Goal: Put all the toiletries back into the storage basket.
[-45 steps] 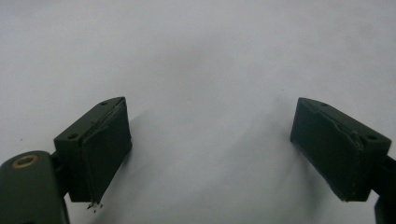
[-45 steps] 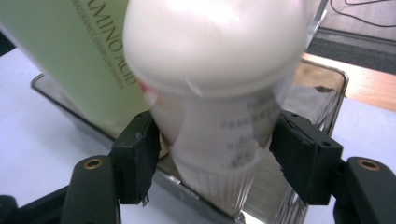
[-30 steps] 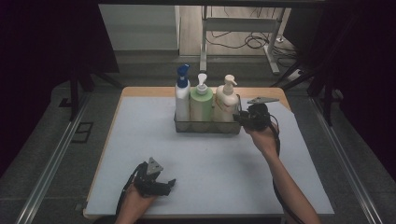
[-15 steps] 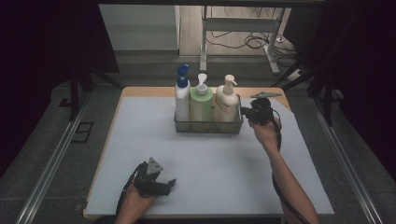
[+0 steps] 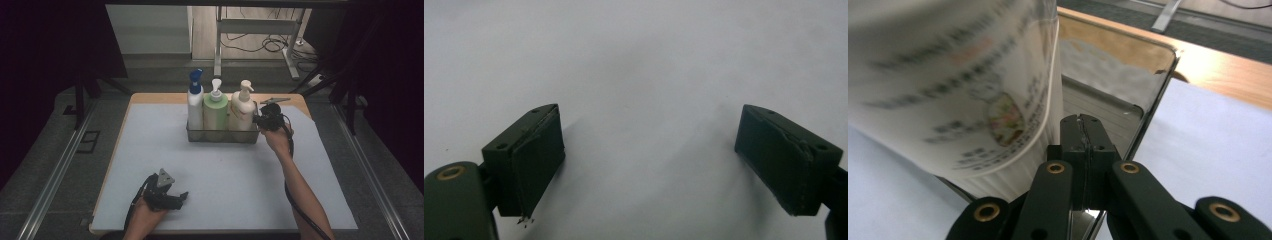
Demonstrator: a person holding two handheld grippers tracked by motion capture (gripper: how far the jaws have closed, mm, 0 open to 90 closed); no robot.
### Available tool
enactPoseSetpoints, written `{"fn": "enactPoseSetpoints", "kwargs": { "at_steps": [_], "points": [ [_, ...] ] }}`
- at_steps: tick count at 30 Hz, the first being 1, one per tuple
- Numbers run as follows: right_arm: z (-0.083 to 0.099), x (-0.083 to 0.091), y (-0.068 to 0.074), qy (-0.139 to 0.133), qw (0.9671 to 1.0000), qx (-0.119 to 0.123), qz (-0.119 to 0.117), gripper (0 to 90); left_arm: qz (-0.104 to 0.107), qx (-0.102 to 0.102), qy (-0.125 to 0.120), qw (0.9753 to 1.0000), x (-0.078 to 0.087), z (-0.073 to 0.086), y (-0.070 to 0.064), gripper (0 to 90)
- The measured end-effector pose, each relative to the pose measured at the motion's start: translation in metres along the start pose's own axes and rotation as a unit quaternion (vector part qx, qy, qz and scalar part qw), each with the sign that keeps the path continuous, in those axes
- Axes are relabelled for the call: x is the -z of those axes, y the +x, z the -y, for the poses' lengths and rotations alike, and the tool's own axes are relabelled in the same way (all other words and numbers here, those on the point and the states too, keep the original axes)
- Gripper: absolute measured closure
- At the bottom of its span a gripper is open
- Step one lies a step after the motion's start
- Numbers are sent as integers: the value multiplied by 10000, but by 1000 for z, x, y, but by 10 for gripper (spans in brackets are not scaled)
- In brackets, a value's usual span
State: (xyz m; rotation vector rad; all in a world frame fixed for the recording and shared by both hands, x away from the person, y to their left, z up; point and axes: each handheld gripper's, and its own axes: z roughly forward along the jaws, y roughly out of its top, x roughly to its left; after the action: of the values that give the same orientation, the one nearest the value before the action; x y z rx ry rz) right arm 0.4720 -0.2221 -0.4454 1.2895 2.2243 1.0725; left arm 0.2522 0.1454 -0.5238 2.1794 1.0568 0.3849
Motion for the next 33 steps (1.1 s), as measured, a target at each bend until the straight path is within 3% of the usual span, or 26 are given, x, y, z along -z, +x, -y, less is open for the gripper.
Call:
{"fn": "enactPoseSetpoints", "kwargs": {
  "at_steps": [3, 11, 33],
  "points": [
    [1, -4, -3, 33, 10000, -13, -84, 893, -2, 0, 3, 10000, 0, 0, 0, 121],
    [6, -13, -2, 169, 9998, -9, -48, 891, -2, 2, 3, 10000, 0, 0, 0, 121],
    [10, -19, 16, 192, 9993, 228, -209, 874, -4, -6, 8, 10000, 0, 0, 0, 121]
  ]
}}
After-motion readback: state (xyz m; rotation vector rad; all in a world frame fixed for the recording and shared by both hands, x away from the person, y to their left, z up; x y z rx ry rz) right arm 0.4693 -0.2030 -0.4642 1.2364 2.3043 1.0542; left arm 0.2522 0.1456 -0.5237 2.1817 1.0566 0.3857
